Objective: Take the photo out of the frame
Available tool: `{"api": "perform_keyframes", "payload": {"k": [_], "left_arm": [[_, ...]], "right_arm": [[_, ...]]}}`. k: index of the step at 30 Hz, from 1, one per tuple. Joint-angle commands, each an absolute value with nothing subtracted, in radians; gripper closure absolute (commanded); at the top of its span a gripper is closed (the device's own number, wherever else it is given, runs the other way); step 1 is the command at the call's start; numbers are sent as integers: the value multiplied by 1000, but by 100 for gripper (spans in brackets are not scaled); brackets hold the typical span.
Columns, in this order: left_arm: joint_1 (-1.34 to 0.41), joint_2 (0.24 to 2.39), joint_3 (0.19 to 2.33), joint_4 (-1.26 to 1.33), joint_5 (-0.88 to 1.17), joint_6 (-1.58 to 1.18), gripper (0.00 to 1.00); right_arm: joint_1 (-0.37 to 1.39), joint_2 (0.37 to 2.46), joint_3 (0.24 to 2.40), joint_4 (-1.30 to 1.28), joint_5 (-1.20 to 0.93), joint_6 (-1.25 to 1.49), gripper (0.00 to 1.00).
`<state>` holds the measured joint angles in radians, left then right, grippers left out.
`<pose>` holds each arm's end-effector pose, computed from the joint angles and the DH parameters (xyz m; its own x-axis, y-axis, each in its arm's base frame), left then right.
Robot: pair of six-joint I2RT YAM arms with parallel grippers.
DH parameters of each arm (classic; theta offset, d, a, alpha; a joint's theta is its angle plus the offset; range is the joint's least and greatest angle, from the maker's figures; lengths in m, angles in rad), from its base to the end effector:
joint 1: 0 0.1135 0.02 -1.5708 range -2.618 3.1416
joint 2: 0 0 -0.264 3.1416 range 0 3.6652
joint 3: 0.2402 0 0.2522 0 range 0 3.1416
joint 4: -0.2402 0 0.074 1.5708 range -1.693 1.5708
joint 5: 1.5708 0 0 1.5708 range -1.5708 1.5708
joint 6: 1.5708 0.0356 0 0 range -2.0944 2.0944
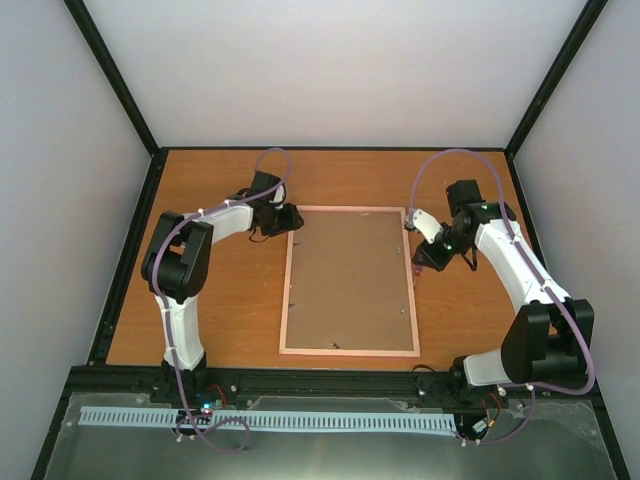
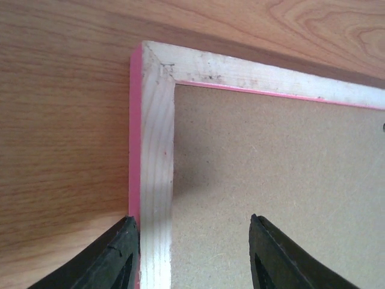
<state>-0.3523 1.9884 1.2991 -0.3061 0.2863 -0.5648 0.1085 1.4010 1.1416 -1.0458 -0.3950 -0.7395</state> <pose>0.3843 -0.1520 0.1546 -0.9195 -0.2090 -0.3328 -0.0200 0.8707 -0.4914 0.2526 0.0413 0.2657 -0.5737 -0.6882 -0.4442 -0.7945 0.5994 0.0974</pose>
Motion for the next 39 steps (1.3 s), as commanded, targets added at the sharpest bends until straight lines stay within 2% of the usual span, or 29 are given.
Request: {"api": "perform_keyframes", "payload": {"k": [1,11,18,24,28,39], "left_arm": [[-354,1995,1331,-248,368,-548,50],[-354,1824,1293,-338,184,-512,49],[-406,1625,1027,-304,173,-549,50],[-475,1520,871,-300,124,-610,55],[-482,1497,800,-274,136,-619,57],[-488,1552,768,-218,159,-602,62]], "right_arm": [[129,1378,1137,-1085,-511,-724,97],[124,1390,1255,-1077,-318,-706,97],[125,1420,1354,-1047,-228,-747,97],[163,1478,1456,-1034,-361,-692,97],[225,1474,1404,-860,-423,-634,97],[428,1647,1504,-683,-531,-453,97]]}}
